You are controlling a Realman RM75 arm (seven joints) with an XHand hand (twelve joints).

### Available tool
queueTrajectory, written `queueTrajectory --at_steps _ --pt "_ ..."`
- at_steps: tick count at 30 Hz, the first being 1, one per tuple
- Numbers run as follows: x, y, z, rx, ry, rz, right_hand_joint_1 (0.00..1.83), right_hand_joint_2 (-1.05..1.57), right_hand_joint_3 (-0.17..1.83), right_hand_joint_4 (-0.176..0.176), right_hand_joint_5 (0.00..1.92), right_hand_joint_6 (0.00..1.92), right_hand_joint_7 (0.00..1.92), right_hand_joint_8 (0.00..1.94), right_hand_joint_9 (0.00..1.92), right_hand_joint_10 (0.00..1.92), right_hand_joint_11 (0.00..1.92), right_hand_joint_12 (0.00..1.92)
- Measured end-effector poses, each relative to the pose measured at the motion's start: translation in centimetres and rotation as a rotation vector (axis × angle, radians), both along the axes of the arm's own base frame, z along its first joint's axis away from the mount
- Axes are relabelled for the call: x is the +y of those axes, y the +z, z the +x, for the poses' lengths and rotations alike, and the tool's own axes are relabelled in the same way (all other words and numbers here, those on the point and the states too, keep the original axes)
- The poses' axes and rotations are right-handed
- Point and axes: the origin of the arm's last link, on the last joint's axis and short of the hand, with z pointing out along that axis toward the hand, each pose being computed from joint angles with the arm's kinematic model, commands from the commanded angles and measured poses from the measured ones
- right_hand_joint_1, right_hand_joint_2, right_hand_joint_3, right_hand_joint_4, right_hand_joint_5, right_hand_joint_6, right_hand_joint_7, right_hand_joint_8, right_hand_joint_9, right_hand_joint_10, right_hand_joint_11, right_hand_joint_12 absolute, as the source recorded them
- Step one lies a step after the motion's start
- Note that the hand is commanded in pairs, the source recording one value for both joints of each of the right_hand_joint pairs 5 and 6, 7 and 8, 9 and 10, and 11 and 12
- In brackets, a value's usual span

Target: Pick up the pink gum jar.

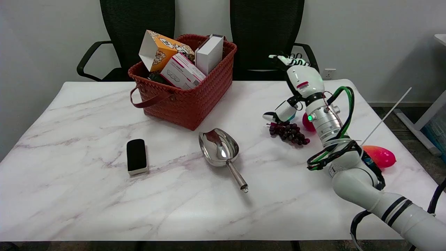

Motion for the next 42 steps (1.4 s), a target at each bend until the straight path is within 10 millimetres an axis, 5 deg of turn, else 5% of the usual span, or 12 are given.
queueTrajectory --at_steps 11,24,42 --pt "-0.5 2.6 -1.0 -0.017 -0.028 -0.051 1.16 -0.08 0.87 0.0 0.28 0.28 0.73 0.73 0.56 0.56 0.38 0.38" --pt "-0.4 3.3 -0.4 -0.055 -0.013 -0.057 1.15 -0.05 0.85 0.0 0.32 0.32 0.77 0.77 0.65 0.65 0.5 0.5" --pt "5.5 0.7 0.9 -0.246 0.217 -0.081 1.16 0.04 0.81 0.0 0.35 0.35 0.78 0.78 0.65 0.65 0.55 0.55"
